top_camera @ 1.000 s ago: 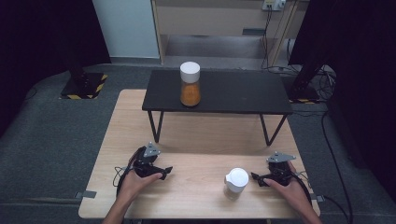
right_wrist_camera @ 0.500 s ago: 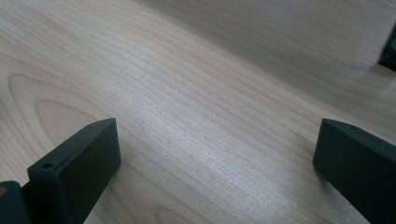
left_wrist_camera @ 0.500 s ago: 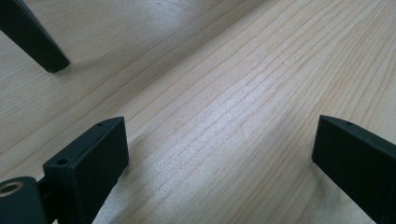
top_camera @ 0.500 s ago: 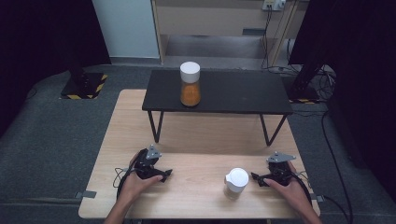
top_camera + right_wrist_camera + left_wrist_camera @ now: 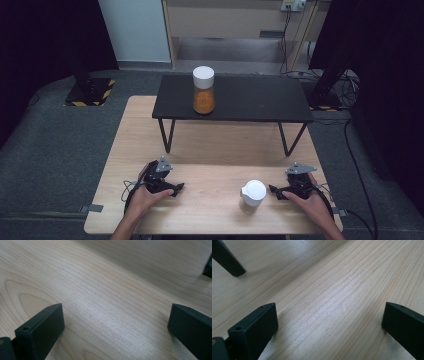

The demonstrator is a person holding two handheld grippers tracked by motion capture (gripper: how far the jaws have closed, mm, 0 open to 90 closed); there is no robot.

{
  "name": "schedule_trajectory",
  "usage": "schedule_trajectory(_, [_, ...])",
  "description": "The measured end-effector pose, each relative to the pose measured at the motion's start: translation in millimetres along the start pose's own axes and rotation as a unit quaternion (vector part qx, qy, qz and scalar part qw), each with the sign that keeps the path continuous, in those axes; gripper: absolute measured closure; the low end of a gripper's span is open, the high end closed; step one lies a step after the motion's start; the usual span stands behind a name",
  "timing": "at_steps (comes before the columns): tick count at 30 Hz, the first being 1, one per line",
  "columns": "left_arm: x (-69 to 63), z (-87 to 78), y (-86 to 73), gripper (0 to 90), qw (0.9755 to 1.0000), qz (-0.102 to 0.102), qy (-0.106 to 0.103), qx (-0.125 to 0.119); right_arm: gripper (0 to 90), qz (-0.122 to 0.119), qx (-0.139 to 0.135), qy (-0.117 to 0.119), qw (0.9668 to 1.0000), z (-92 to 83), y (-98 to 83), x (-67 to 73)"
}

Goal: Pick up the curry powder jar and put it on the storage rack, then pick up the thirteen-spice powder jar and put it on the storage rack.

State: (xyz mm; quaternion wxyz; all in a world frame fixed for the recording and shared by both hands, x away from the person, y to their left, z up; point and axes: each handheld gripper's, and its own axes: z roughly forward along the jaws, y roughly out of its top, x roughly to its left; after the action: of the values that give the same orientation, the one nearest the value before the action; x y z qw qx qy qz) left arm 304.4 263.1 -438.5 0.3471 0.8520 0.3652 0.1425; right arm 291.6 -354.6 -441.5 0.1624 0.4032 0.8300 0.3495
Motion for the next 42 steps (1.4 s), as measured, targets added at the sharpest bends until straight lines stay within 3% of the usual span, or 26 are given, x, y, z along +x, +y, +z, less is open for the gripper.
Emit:
schedule_trajectory(36, [2.1, 0.0, -2.2, 0.0, 1.0000, 0.003, -0.004, -0.004, 1.6, 0.000, 0.000, 0.000, 1.0000, -0.1, 0.1, 0.0])
schedule_trajectory(42, [2.1, 0.0, -2.1, 0.0, 1.0000, 0.003, -0.004, -0.004, 4.6, 0.003, -0.009, 0.003, 1.0000, -6.4, -2.9, -0.4])
